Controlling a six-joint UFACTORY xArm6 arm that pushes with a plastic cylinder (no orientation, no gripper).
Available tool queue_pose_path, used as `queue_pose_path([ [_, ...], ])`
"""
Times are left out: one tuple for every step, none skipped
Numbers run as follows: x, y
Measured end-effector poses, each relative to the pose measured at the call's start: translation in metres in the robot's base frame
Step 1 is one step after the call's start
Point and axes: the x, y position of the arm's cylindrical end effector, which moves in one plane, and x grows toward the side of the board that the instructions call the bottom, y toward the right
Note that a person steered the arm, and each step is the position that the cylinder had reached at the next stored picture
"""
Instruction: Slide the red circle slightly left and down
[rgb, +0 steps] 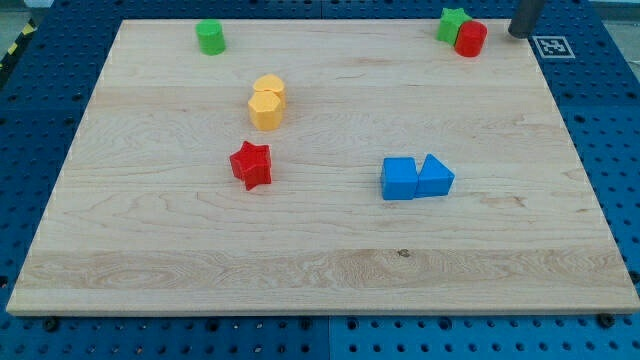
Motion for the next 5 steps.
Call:
queue_pose_path([
  [-0.007, -0.022],
  [0.002, -0.037],
  [0.016, -0.05],
  [0.024, -0.065],
  [0.04, -0.086],
])
